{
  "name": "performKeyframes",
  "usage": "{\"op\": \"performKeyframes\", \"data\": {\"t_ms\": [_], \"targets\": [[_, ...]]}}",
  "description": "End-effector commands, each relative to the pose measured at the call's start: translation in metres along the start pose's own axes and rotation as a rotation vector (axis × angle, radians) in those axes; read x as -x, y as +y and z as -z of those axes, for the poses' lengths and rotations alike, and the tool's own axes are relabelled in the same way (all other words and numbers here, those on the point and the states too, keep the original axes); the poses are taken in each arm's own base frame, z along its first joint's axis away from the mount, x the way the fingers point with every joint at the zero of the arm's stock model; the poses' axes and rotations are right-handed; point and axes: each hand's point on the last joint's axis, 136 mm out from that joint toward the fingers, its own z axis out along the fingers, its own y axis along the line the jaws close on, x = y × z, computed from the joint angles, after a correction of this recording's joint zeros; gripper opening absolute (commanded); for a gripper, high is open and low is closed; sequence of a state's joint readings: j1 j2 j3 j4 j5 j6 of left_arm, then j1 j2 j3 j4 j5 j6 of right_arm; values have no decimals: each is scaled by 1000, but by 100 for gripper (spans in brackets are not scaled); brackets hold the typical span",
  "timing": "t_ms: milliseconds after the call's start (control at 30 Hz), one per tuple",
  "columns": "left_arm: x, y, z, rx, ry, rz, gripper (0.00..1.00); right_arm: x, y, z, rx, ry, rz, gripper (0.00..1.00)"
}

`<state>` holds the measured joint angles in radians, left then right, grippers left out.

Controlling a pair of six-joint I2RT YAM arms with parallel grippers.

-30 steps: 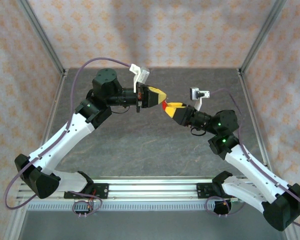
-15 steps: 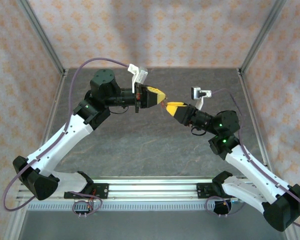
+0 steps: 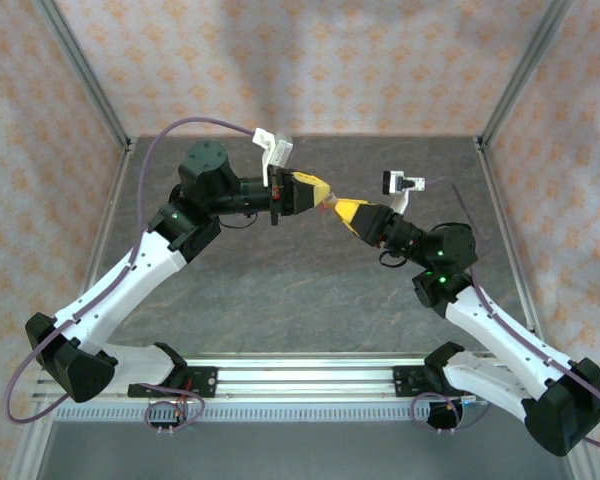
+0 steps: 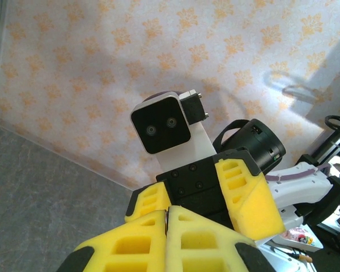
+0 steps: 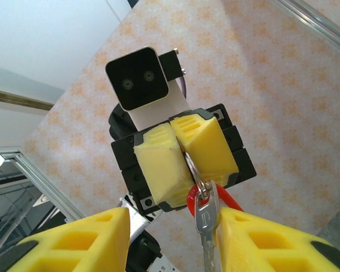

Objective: Remove the keys from the keyring

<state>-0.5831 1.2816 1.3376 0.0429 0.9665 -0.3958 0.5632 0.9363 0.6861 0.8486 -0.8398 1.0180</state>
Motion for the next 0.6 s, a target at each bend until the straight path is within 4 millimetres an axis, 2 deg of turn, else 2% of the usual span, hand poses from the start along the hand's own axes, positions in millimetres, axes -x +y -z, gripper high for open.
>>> {"op": "performKeyframes", "data": {"t_ms": [0,333,567], "targets": [[15,-14,6,-15,-63,-48,6,4,18,-1,69,-25,16,44],[18,-12,8,11,-89,-61,6,5,7,-5,33,-32,-24,40],[19,-10,11,34,-106,-71,5,10,6,-6,27,-57,-49,33]]}}
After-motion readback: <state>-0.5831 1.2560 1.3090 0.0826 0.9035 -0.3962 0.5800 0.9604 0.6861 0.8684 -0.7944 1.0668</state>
